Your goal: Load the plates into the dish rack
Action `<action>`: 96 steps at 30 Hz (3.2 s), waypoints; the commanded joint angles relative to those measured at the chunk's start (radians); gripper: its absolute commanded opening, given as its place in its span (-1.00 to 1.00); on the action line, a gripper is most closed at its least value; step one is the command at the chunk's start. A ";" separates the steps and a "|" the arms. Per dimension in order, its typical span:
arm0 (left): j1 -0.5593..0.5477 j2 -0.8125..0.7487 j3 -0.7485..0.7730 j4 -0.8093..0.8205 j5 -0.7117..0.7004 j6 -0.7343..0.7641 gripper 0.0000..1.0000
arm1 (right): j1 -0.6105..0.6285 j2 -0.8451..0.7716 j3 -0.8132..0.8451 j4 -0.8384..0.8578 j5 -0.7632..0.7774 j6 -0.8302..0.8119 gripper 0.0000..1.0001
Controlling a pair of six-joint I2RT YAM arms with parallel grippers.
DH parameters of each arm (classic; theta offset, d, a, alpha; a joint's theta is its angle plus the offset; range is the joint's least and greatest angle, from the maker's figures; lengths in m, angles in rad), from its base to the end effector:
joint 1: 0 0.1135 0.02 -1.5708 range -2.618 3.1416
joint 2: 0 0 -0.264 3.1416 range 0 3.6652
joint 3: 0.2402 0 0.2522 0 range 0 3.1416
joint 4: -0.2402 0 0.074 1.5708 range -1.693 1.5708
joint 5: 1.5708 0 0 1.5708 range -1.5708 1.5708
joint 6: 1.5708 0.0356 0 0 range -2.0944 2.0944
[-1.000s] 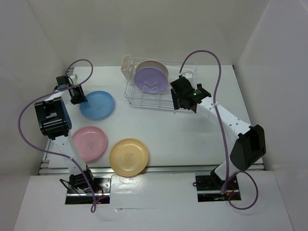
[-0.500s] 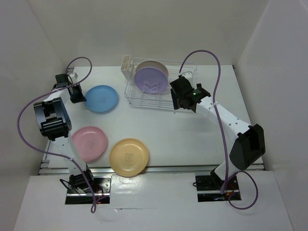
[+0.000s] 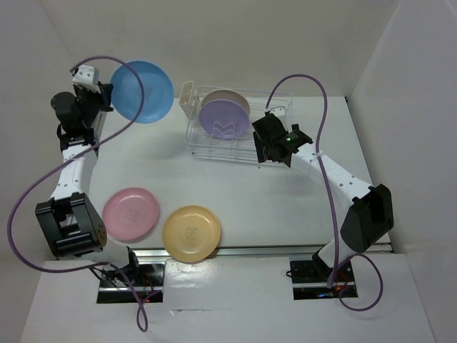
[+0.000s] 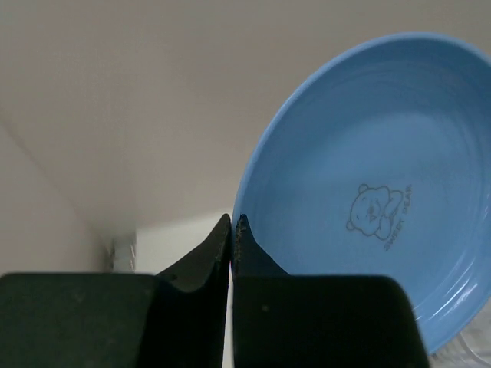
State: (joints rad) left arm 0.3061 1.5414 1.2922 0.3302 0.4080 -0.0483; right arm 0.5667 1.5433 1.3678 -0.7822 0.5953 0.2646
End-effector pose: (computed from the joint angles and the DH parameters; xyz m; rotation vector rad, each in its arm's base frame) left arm 0.3578 0.0983 0.3837 0.0651 1.4958 -0.0961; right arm 0.2840 0.1571 0.3091 -0.1270 2.3384 -0.3563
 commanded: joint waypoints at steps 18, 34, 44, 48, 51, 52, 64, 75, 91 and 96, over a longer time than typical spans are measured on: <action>-0.538 0.141 -0.079 0.866 -0.075 0.763 -1.00 | 0.044 0.021 0.036 -0.038 0.066 0.021 1.00; -0.564 0.263 -0.129 0.882 0.066 0.828 -1.00 | 0.044 0.055 0.045 -0.089 0.066 0.021 1.00; -0.564 0.324 -0.191 0.905 0.146 0.919 -1.00 | 0.044 0.144 0.086 -0.107 0.032 0.021 1.00; -0.564 0.379 -0.134 0.886 0.166 0.981 -1.00 | 0.044 0.162 0.086 -0.107 -0.002 0.021 1.00; -0.564 0.420 -0.090 0.877 0.166 1.010 -1.00 | 0.044 0.173 0.077 -0.107 -0.002 0.021 1.00; -0.564 0.433 -0.077 0.877 0.166 1.019 -1.00 | 0.044 0.173 0.077 -0.107 -0.002 0.021 1.00; -0.573 0.513 0.070 0.845 0.155 1.078 -1.00 | 0.044 0.216 0.079 -0.097 0.017 0.021 1.00; -0.564 0.533 0.104 0.807 0.202 1.124 -1.00 | 0.044 0.225 0.060 -0.088 0.026 0.021 1.00; -0.631 0.474 -0.224 0.840 0.055 0.978 -0.30 | 0.044 0.215 0.039 -0.086 -0.014 0.021 1.00; -0.651 0.416 -0.270 0.840 -0.049 0.854 0.97 | 0.044 0.206 0.039 -0.077 -0.014 0.021 1.00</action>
State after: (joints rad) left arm -0.3386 2.0247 1.0458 1.1755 0.4259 0.9302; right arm 0.6025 1.7657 1.3983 -0.8684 0.5797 0.2722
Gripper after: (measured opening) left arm 0.929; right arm 1.000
